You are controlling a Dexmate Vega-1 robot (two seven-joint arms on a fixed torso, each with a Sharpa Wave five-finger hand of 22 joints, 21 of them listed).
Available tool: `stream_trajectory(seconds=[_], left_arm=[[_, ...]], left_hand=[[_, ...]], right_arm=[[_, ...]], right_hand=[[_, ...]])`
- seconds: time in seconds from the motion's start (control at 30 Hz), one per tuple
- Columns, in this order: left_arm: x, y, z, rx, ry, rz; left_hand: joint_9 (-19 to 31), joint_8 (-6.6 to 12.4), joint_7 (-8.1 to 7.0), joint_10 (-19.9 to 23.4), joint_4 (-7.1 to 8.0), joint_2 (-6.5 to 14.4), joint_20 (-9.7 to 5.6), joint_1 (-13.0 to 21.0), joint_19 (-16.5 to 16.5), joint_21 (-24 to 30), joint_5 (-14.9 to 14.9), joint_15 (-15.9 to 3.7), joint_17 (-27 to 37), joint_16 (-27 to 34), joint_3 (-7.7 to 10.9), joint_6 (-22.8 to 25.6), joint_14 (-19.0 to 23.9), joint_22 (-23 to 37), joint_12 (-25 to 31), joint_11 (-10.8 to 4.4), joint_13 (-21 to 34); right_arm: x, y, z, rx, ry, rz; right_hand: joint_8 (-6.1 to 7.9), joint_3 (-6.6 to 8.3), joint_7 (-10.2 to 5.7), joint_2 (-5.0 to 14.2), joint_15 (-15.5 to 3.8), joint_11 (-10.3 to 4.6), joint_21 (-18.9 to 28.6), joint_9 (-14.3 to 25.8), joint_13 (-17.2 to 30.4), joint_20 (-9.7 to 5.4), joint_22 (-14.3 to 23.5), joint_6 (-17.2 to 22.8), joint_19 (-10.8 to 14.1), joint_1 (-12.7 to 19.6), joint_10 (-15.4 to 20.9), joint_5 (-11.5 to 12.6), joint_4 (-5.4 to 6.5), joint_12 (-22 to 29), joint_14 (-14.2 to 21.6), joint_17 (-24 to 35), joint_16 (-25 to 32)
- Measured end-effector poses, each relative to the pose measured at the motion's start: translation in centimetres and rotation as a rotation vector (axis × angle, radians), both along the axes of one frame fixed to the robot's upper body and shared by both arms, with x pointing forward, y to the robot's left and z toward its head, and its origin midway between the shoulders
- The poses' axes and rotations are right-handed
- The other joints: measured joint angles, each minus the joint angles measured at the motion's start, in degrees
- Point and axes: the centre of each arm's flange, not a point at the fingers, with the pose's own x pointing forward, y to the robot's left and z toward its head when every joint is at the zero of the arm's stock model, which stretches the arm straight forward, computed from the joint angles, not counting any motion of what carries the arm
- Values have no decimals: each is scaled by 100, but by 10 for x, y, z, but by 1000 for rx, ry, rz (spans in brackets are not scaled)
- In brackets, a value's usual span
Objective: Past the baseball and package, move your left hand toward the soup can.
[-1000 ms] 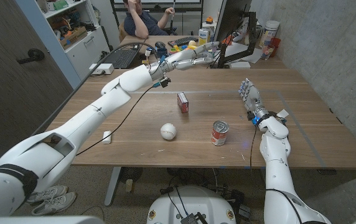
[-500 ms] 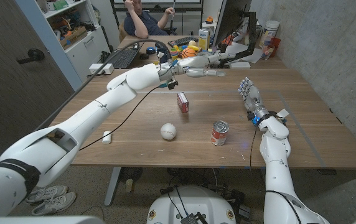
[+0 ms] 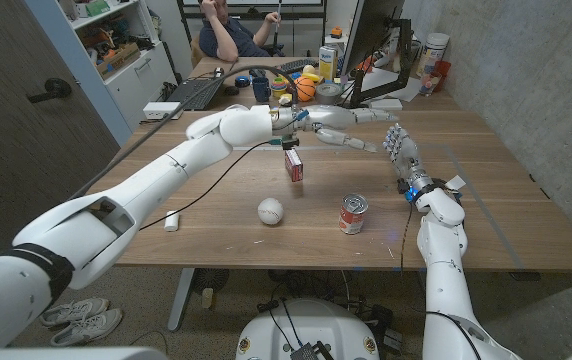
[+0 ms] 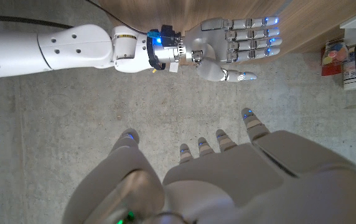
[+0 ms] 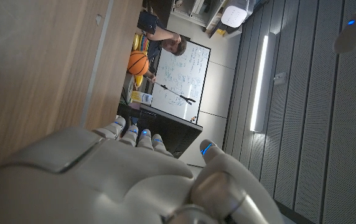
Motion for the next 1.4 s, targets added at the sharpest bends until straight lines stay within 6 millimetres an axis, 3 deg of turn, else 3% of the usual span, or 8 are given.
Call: stream_trajectory(seconds=[0.23, 0.3, 0.6, 1.4], left_arm=[[5, -13, -3, 17, 14, -5], [3, -19, -14, 87, -54, -15], [8, -34, -29, 157, -70, -28], [18, -50, -76, 374, -73, -4]], left_hand=[[0, -21, 0, 0, -65, -4, 0, 55, -62, 0, 0, 24, 0, 0, -16, 0, 13, 0, 0, 0, 0], [0, -21, 0, 0, -65, 23, 20, 83, -81, 0, 0, 77, 0, 0, -16, 0, 13, 0, 0, 0, 0], [28, -21, 0, 0, -112, 11, 9, 116, -131, 0, -28, 79, -1, 27, -63, 1, 15, 0, 69, 0, 0], [66, 46, 0, 0, -207, -30, -20, 331, -55, 46, -28, 78, -1, 117, -155, 1, 15, 0, 111, 0, 28]], right_arm=[[0, -1, 1, 4, -5, -5], [-3, 0, -1, 7, -7, -8], [-6, -2, -3, 15, -9, -13], [-5, -5, -7, 24, -12, -14]], right_hand=[[0, 0, 0, 0, 0, 0, 0, 0, 0, 0, 0, 0, 0, 0, 0, 0, 0, 0, 0, 0, 0], [0, 0, 0, 0, 0, 0, 0, 0, 0, 0, 0, 0, 0, 0, 0, 0, 0, 0, 0, 0, 0], [0, 0, 0, 0, 0, 0, 0, 0, 1, -12, 0, 0, 12, 0, -1, 0, 0, 0, 0, 1, 0], [0, 0, 0, 0, 0, -30, 0, -13, 1, -11, 1, 0, 11, 0, 29, 0, 0, 0, 0, 1, 0]])
